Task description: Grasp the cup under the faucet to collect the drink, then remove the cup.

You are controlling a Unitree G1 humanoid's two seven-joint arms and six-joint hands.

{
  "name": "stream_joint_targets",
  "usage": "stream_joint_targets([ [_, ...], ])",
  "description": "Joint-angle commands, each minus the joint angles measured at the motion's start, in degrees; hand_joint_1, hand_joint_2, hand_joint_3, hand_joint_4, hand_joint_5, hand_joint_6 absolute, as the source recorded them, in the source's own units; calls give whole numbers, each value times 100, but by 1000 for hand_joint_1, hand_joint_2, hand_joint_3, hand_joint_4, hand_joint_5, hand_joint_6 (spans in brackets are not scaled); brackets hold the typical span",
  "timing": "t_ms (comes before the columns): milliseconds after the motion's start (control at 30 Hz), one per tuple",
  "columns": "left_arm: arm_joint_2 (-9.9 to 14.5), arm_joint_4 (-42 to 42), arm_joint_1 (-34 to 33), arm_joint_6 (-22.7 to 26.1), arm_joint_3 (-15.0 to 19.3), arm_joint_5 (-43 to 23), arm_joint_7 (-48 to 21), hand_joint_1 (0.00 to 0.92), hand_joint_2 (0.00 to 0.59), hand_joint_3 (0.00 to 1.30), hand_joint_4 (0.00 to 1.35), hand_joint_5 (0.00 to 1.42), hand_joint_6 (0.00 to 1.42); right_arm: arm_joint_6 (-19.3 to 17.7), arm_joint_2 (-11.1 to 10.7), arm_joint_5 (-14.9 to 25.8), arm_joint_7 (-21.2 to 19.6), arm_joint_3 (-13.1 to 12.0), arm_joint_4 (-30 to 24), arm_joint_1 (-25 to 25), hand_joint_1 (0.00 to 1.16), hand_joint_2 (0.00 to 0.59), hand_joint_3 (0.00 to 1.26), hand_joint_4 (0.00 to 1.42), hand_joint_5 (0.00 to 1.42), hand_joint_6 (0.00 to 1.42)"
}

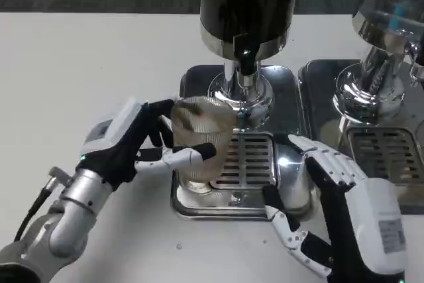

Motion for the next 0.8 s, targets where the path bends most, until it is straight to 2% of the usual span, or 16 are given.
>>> stream_joint_targets([
  [33,-141,125,-285,77,-110,97,-23,281,139,475,584,781,857,58,67,-35,-130,-55,-102,147,425,405,309,284,288,306],
  [233,-294,242,-452,190,-259,167,-85,266,140,455,555,736,792,99,155,-101,-186,-58,-179,293,425,405,308,285,288,304],
  [267,-313,254,-474,201,-281,167,-105,263,139,445,540,719,753,108,165,-104,-190,-62,-192,311,425,405,308,285,288,303],
  [367,-370,292,-528,240,-328,158,-257,240,135,358,417,554,473,137,194,-108,-188,-58,-237,360,425,405,308,285,288,302],
  [433,-388,304,-542,252,-340,139,-379,225,131,323,378,495,410,150,209,-105,-180,-55,-258,377,425,405,308,285,288,303],
  [800,-316,229,-449,56,-262,-104,-1005,147,107,227,287,414,332,153,222,-71,-130,-43,-254,376,425,405,308,285,297,306],
])
